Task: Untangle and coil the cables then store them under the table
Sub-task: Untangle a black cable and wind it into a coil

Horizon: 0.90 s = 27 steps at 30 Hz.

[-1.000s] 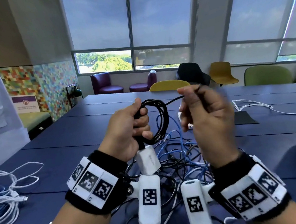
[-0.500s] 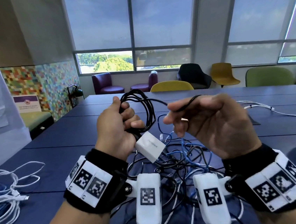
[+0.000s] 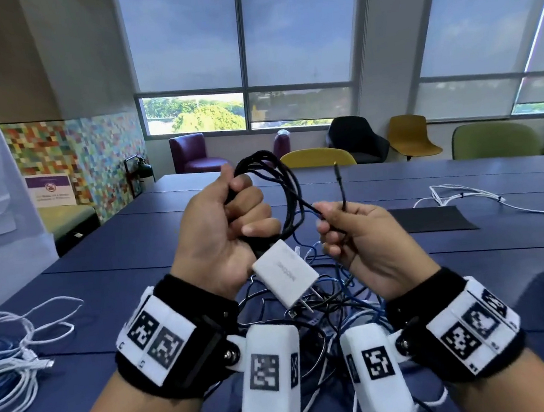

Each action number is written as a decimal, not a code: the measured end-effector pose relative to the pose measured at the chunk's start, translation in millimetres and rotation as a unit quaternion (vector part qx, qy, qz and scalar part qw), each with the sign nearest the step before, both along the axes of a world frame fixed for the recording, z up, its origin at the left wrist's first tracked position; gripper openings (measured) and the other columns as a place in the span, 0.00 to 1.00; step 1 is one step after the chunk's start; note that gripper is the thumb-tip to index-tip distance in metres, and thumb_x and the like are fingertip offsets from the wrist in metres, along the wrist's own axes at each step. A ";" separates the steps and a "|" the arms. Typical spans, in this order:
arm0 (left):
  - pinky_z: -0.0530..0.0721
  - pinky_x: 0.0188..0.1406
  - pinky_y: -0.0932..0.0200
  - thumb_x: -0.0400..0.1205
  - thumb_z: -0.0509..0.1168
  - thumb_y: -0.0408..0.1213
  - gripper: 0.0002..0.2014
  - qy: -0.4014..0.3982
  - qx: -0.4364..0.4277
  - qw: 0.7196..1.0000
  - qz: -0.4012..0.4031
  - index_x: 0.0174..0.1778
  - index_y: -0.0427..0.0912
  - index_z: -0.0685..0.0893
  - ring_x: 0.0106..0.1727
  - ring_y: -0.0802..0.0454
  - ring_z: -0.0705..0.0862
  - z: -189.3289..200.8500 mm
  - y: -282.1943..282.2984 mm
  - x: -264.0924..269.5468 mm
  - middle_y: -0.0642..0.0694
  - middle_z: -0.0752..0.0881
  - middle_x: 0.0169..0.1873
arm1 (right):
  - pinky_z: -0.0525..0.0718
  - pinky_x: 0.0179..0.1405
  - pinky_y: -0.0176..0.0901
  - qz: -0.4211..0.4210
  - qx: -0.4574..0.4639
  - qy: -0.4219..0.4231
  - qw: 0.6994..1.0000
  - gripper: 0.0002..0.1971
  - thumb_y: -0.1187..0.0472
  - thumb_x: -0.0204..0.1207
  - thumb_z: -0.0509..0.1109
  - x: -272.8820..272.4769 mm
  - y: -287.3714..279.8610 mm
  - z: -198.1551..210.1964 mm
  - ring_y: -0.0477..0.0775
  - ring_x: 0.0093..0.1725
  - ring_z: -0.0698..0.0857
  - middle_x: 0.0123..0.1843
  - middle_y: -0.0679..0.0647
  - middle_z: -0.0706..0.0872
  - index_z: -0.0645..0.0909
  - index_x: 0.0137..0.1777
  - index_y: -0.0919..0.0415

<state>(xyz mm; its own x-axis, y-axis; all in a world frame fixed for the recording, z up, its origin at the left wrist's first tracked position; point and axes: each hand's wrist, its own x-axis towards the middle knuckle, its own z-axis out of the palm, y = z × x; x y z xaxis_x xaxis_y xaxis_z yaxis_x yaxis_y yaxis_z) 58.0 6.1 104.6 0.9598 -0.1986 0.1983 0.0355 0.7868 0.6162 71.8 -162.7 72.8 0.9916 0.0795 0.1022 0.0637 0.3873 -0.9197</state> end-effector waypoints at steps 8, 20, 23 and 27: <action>0.57 0.13 0.70 0.88 0.52 0.49 0.20 0.001 0.023 0.998 -0.061 0.31 0.45 0.68 0.19 0.58 0.47 -8.3 -21.4 -4.0 0.54 0.58 0.15 | 0.81 0.24 0.37 0.015 -0.057 -0.034 0.998 0.03 0.80 0.75 0.70 -2.8 17.9 -15.4 0.52 0.28 0.83 0.34 0.61 0.86 0.82 0.47 0.76; 0.55 0.18 0.66 0.89 0.52 0.48 0.20 -0.003 0.042 0.998 0.048 0.32 0.44 0.68 0.15 0.59 0.54 -10.9 -13.1 6.1 0.53 0.57 0.18 | 0.84 0.67 0.49 0.098 -0.141 -0.187 0.967 0.08 0.69 0.75 0.72 -32.5 15.7 8.1 0.60 0.58 0.89 0.51 0.65 0.92 0.89 0.51 0.73; 0.54 0.27 0.59 0.90 0.51 0.49 0.20 -0.022 0.124 0.986 0.109 0.33 0.44 0.68 0.16 0.58 0.55 -16.1 -17.5 7.8 0.53 0.59 0.19 | 0.87 0.57 0.42 0.014 -0.130 -0.176 0.976 0.07 0.71 0.79 0.70 -28.0 21.5 -0.2 0.55 0.49 0.92 0.45 0.61 0.93 0.88 0.50 0.73; 0.69 0.18 0.64 0.90 0.50 0.49 0.21 -0.032 0.215 0.954 0.204 0.33 0.42 0.69 0.14 0.58 0.60 -22.4 -25.7 12.5 0.52 0.62 0.18 | 0.87 0.48 0.39 -0.058 -0.105 -0.167 0.979 0.10 0.75 0.77 0.71 -27.6 26.2 -6.1 0.52 0.41 0.90 0.42 0.58 0.93 0.87 0.52 0.61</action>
<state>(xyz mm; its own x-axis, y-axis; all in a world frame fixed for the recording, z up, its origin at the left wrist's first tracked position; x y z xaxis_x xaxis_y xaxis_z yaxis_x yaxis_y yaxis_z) 70.4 -19.6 82.2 0.9632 0.1126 0.2441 -0.2688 0.4000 0.8762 44.1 -136.4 66.6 0.9091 0.0222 0.4161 0.4073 0.1635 -0.8986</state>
